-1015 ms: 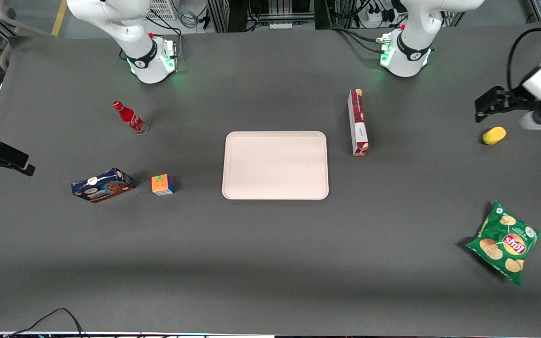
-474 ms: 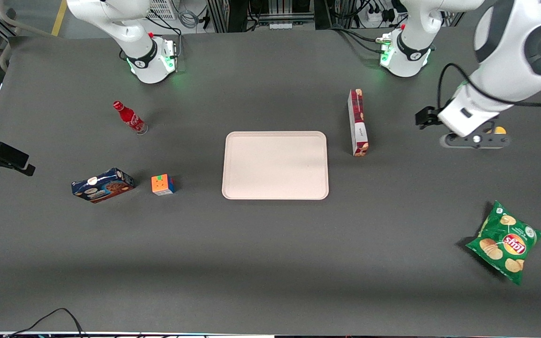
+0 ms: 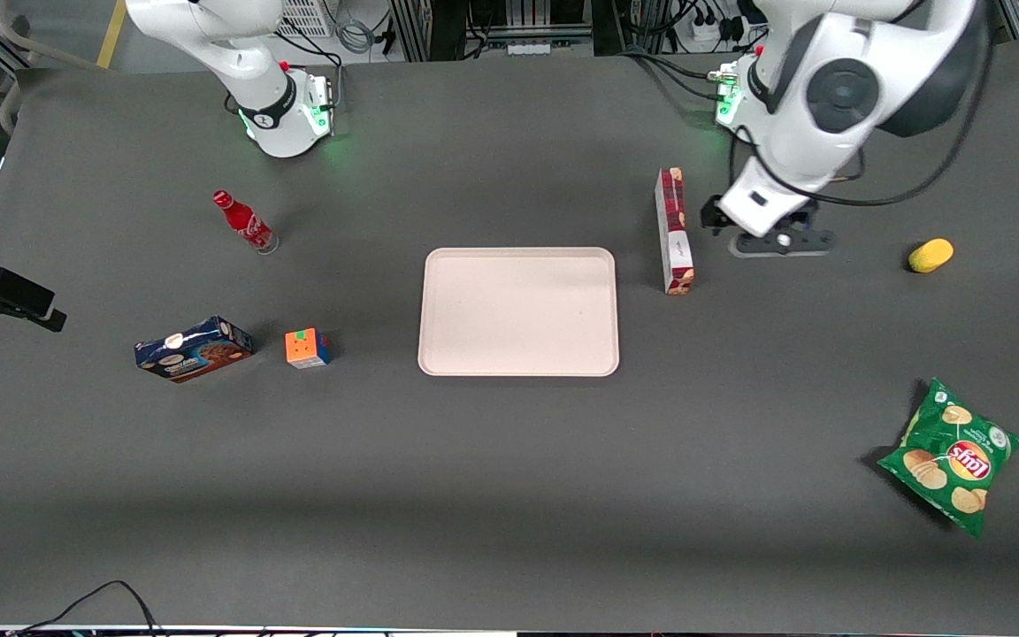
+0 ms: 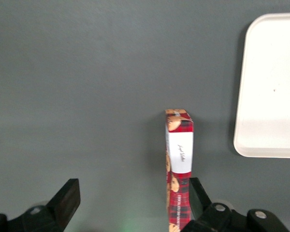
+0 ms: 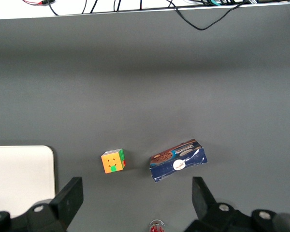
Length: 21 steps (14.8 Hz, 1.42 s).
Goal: Place red cookie box on tray
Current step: 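Move the open left gripper over the red cookie box and lower, then close the left gripper around the red cookie box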
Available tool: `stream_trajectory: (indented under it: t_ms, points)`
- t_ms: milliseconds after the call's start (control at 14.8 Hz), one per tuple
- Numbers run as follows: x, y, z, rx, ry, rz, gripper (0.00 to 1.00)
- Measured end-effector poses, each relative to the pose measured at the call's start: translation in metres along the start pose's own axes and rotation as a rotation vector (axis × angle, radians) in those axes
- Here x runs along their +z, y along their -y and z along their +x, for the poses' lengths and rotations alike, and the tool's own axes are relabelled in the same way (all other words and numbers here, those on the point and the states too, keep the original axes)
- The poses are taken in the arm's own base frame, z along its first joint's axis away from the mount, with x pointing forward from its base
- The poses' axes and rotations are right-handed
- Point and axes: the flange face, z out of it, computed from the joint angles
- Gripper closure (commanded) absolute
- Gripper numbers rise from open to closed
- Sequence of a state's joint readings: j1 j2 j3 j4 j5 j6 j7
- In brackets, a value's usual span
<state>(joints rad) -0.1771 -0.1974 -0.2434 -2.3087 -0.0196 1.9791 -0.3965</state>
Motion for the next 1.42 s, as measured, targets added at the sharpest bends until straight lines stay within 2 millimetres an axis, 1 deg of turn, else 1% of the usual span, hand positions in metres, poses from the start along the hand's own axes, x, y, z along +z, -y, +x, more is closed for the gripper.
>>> stream_trajectory:
  t_ms: [135,271,406,541,677,812,1150,1421]
  points:
    - [0.026,-0.018,-0.016,0.000,-0.012,-0.023,0.00]
    - [0.056,-0.030,-0.030,0.007,-0.042,-0.045,0.00]
    - [0.083,-0.036,-0.044,0.003,-0.064,-0.048,0.00]
    - [0.102,-0.043,-0.059,0.009,-0.076,-0.043,0.00]
    - [0.115,-0.051,-0.071,0.014,-0.088,-0.047,0.00]
    - [0.126,-0.052,-0.077,0.014,-0.115,-0.059,0.00]
    - [0.164,-0.044,-0.086,0.009,-0.143,-0.091,0.00]
    - [0.183,-0.045,-0.089,-0.007,-0.120,-0.098,0.00]
